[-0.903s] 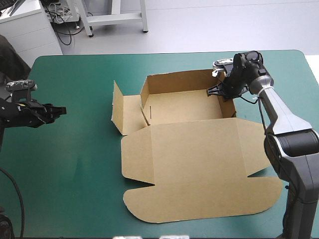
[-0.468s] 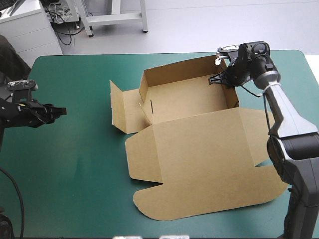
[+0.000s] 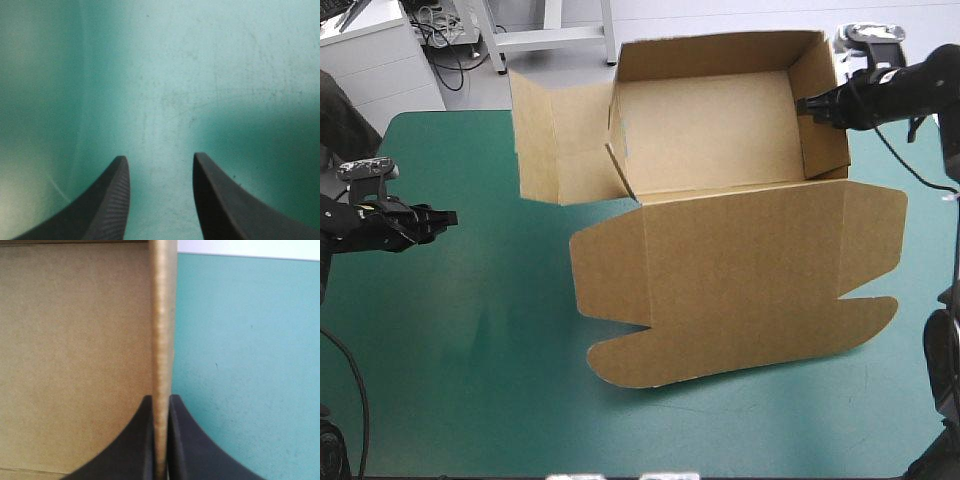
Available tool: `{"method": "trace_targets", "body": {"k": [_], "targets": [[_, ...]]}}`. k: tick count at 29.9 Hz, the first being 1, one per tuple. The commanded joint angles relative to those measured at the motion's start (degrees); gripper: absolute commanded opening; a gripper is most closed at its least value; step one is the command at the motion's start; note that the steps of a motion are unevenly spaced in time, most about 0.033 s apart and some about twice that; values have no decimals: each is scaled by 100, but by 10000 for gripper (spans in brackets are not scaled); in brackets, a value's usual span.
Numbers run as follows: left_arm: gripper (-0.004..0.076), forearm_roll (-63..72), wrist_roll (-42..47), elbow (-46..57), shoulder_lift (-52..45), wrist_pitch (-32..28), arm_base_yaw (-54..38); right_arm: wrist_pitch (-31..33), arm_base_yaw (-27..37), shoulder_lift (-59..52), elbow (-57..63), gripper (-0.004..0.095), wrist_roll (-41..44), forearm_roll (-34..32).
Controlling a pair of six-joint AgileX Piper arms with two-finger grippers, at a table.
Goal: Fold the box
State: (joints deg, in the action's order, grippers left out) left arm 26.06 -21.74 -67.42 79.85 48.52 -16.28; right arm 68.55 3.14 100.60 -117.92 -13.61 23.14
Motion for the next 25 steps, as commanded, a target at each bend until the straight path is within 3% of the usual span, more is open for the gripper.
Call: {"method": "trace_targets", "body": {"k": [1, 6, 12, 14, 25], "targets": [[290, 797, -366, -147, -53, -307, -4, -118, 316, -533, -199, -22, -236, 1004], [290, 2817, -1420, -147, 127, -179, -4, 116, 363, -620, -177, -22, -381, 1384], [290, 4750, -2475, -147, 400, 643, 69, 118, 351, -600, -177, -22, -395, 1660], [290, 5127, -2678, -147, 478, 888, 216, 118, 351, -585, -177, -21, -395, 1716], [306, 6514, -3262, -147, 526, 966, 1163, 78, 351, -585, 90, -21, -461, 1728]]}}
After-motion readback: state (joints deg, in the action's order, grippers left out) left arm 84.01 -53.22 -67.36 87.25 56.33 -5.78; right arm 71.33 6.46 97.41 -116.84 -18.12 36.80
